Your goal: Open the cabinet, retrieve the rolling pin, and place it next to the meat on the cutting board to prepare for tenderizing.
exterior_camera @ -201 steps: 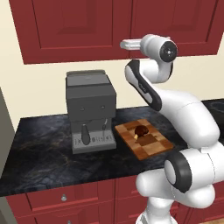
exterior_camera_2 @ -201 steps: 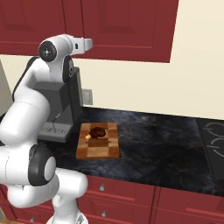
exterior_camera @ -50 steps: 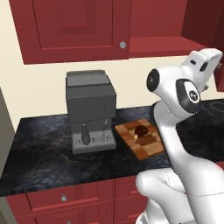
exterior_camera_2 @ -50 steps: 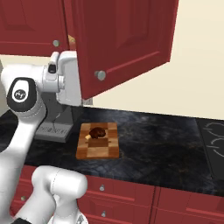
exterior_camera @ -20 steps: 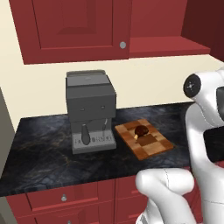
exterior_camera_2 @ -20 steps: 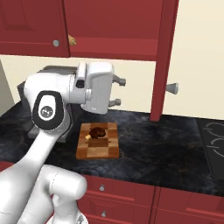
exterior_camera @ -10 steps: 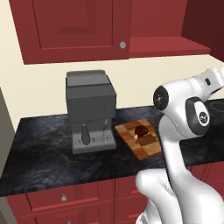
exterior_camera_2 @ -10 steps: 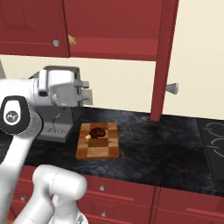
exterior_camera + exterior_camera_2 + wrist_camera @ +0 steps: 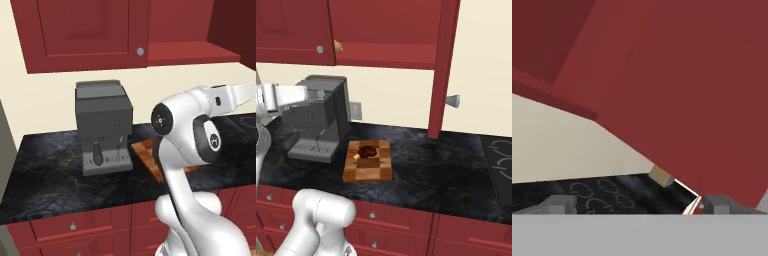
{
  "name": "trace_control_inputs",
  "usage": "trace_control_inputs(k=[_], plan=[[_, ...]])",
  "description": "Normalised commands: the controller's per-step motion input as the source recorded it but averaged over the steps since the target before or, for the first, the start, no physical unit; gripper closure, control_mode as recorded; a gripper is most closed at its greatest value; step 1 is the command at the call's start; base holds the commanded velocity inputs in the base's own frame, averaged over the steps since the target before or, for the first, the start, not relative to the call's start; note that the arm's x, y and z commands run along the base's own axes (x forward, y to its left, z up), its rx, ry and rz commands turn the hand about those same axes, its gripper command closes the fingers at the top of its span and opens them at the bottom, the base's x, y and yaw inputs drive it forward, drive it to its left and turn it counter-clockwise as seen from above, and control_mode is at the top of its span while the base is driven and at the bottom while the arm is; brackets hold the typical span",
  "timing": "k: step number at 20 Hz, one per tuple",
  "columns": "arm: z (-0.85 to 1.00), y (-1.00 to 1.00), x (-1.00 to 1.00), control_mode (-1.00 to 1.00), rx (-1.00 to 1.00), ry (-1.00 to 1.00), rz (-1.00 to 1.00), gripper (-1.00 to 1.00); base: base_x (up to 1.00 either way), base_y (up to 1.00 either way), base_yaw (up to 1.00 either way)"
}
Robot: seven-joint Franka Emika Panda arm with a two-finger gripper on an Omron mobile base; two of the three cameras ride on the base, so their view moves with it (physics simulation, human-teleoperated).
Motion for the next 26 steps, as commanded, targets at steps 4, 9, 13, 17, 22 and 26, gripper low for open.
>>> trace_control_inputs(k=[4,9,13,17,22,26], plan=[[0.15,0.81,0.00,-1.00,0.09,-0.30,0.20,-1.00,0.00,0.00,0.00],[0.19,0.67,-0.07,-1.00,0.04,-0.22,0.21,-1.00,0.00,0.00,0.00],[0.13,0.42,-0.01,-1.00,0.00,-0.19,0.19,-1.00,0.00,0.00,0.00],[0.21,0.30,0.00,-1.00,0.00,-0.34,0.23,-1.00,0.00,0.00,0.00],[0.23,0.14,0.07,-1.00,0.00,-0.27,0.21,-1.00,0.00,0.00,0.00],[0.16,0.00,0.24,-1.00,0.00,-0.07,0.14,-1.00,0.00,0.00,0.00]])
